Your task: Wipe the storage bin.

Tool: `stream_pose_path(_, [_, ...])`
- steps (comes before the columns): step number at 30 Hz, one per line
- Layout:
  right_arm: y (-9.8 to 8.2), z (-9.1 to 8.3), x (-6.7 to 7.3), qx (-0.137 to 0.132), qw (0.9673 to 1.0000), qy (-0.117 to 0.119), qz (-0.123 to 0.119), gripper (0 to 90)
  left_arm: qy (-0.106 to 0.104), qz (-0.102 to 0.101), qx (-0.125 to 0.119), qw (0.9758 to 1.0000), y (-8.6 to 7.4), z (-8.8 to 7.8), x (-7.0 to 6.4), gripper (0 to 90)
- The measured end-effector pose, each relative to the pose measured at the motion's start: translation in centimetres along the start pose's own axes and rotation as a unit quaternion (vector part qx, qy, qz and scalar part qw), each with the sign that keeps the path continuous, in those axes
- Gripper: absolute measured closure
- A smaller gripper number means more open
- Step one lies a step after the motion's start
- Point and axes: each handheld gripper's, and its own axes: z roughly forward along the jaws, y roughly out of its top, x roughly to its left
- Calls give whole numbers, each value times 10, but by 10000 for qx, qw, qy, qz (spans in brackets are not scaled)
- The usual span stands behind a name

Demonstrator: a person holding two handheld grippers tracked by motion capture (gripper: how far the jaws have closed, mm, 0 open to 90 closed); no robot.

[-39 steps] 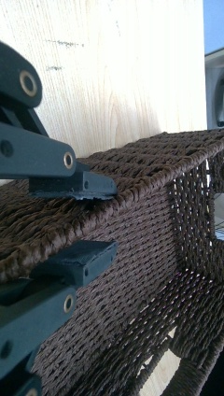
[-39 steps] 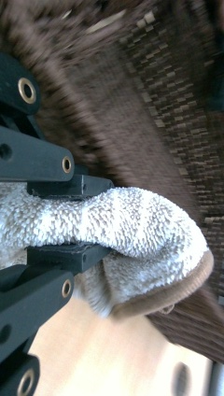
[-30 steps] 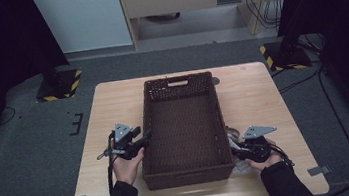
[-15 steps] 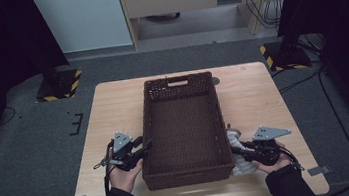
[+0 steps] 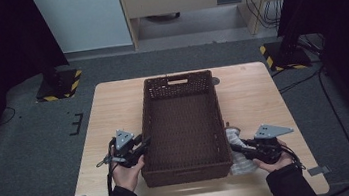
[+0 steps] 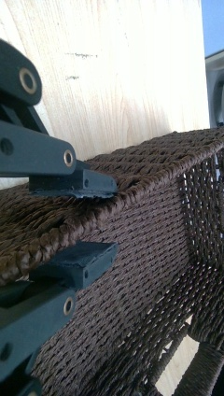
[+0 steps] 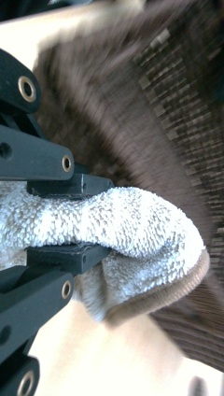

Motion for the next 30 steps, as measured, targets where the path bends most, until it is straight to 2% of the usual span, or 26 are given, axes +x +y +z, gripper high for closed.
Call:
stream_pose_path(2, [3,-6,1,-176,9998,51,-14,728,15,-20,-11,10000,1,2,1,650])
stream_pose_path(4, [2,-3,3,-121,9999,102,-41,729,16,-24,-18,10000,2,3,3,651])
stream_pose_path(9, [-9,15,4,369,9992,111,-120,727,-30,-28,-37,10000,2,4,6,649])
stream_pose_path(12, [-17,28,3,723,9973,57,-95,728,-23,0,-53,10000,2,4,5,647])
stream_pose_path(14, [-20,32,2,835,9965,52,-33,727,-28,10,-74,10000,1,4,6,645])
stream_pose_path(17, [-18,29,2,811,9967,27,-21,727,-15,21,-87,10000,1,4,5,641])
stream_pose_path(19, [-15,21,2,682,9977,32,-27,727,-8,26,-101,9999,0,3,5,642])
stream_pose_path(22, [-6,1,4,166,9998,92,-1,727,24,51,-94,9999,0,3,4,644])
stream_pose_path(24, [-2,-10,7,-121,9998,137,-20,728,55,50,-93,9999,0,3,4,647])
stream_pose_path(27, [-5,-14,14,-119,9996,238,-117,729,85,48,-83,9999,1,3,3,650])
stream_pose_path(30, [-12,-6,16,145,9994,280,-140,729,100,46,-89,9999,1,4,5,652])
